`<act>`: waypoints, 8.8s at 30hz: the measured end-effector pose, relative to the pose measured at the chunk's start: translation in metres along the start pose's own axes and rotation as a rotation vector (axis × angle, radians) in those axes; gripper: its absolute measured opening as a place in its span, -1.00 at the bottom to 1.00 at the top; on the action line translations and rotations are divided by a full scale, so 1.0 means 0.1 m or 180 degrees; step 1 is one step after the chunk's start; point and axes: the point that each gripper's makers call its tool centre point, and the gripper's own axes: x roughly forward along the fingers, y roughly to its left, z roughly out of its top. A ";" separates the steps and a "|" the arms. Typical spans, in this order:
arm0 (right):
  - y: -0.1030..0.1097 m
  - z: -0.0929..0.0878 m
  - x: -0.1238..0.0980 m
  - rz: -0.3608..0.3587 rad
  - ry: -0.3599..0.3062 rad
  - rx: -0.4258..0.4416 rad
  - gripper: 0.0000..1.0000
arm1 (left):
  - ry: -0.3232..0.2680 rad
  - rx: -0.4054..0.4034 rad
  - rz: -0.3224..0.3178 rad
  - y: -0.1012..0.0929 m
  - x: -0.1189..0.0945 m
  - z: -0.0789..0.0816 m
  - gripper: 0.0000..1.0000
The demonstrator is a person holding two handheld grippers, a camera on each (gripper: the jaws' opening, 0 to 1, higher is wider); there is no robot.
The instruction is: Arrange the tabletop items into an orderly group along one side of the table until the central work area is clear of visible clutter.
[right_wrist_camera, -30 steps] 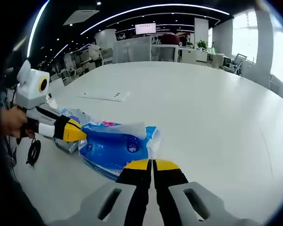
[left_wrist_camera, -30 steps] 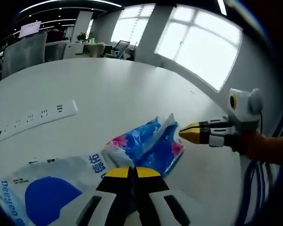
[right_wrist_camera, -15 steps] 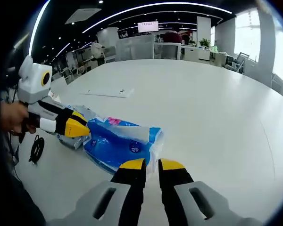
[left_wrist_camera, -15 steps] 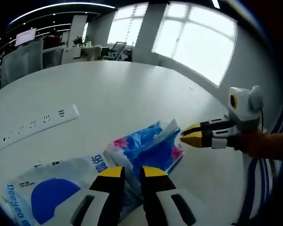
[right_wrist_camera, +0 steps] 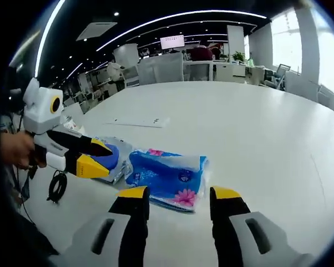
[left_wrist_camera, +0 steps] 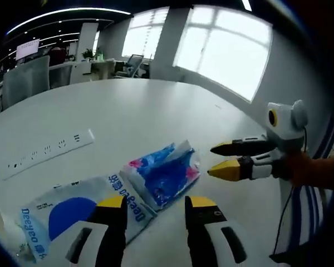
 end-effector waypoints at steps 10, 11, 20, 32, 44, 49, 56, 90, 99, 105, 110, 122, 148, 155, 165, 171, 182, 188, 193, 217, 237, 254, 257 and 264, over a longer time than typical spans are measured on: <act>0.41 -0.01 -0.25 0.0101 -0.0104 -0.0005 0.31 | -0.0191 0.0054 0.0070 0.09 -0.60 -0.10 0.13; 0.46 -0.01 -0.25 0.0119 -0.0111 -0.0023 0.35 | -0.0216 0.0046 0.0092 0.11 -0.66 -0.11 0.15; 0.90 -0.06 -0.36 0.0241 -0.0129 -0.0206 0.67 | -0.0273 -0.0032 0.0284 0.42 -1.27 -0.48 0.32; 1.61 -0.32 -0.29 0.0464 0.0001 -0.0203 0.96 | -0.0108 -0.0182 0.0609 1.04 -1.94 -1.19 0.42; 2.26 -0.51 -0.15 0.0727 0.0233 -0.0276 0.64 | 0.0062 -0.0327 0.0687 1.31 -2.15 -1.67 0.46; 2.46 -0.57 -0.05 0.0819 0.0343 -0.0315 0.44 | 0.0125 -0.0353 0.0624 1.28 -2.11 -1.78 0.31; 2.70 -0.67 0.10 0.0932 0.0488 -0.0387 0.18 | 0.0175 -0.0383 0.0580 1.26 -2.03 -1.89 0.10; 3.34 -0.87 0.55 0.1054 0.0829 -0.0648 -0.41 | 0.0352 -0.0461 0.0826 1.38 -1.96 -2.10 -0.42; 3.32 -0.89 0.57 0.0994 0.0798 -0.0520 -0.46 | 0.0332 -0.0306 0.0882 1.41 -1.94 -2.09 -0.43; 3.30 -0.89 0.59 0.0934 0.0796 -0.0531 -0.50 | 0.0319 -0.0299 0.0865 1.36 -1.87 -2.08 -0.57; 3.24 -0.89 0.61 0.0745 0.0805 -0.0505 -0.64 | 0.0327 -0.0197 0.0872 1.35 -1.85 -2.06 -0.61; 3.21 -0.88 0.65 0.0585 0.0808 -0.0382 -0.75 | 0.0287 -0.0192 0.0862 1.37 -1.83 -2.08 -0.73; 3.20 -0.80 0.47 0.0720 0.0798 -0.0165 -0.97 | 0.0241 0.0152 0.0948 1.25 -2.01 -1.87 -0.96; 3.13 -0.65 0.32 0.0706 0.0631 -0.0140 -0.98 | 0.0107 0.0163 0.0987 1.15 -2.07 -1.72 -0.97; 2.98 -0.48 0.08 0.0653 0.0423 -0.0049 -0.98 | -0.0040 0.0255 0.0982 0.95 -2.11 -1.45 -0.97; 2.78 -0.42 -0.05 0.0557 0.0306 -0.0070 -0.98 | -0.0089 0.0333 0.0912 0.79 -2.03 -1.31 -0.97; 2.37 -0.36 -0.24 0.0360 0.0207 -0.0027 -0.98 | -0.0140 0.0386 0.0769 0.51 -1.80 -1.08 -0.97; 2.13 -0.34 -0.29 0.0267 0.0195 -0.0001 -0.98 | -0.0160 0.0419 0.0673 0.32 -1.62 -0.93 -0.97; 1.95 -0.31 -0.32 0.0204 0.0195 -0.0013 -0.98 | -0.0163 0.0428 0.0602 0.24 -1.48 -0.84 -0.97; 1.18 -0.42 -0.26 -0.0099 0.0383 0.0154 -0.97 | 0.0066 0.0452 0.0262 -0.09 -0.76 -0.60 -0.97; 0.89 -0.63 0.05 -0.0267 0.0619 0.0161 -0.94 | 0.0344 0.0266 0.0059 0.01 -0.32 -0.71 -0.96; 0.84 -0.70 0.19 -0.0229 0.0725 0.0104 -0.91 | 0.0425 0.0123 0.0080 0.09 -0.17 -0.77 -0.94; 0.83 -0.73 0.21 -0.0235 0.0746 0.0087 -0.89 | 0.0463 0.0153 0.0068 0.09 -0.13 -0.80 -0.92; 0.81 -0.75 0.23 -0.0227 0.0777 0.0033 -0.87 | 0.0506 0.0179 0.0081 0.10 -0.09 -0.85 -0.90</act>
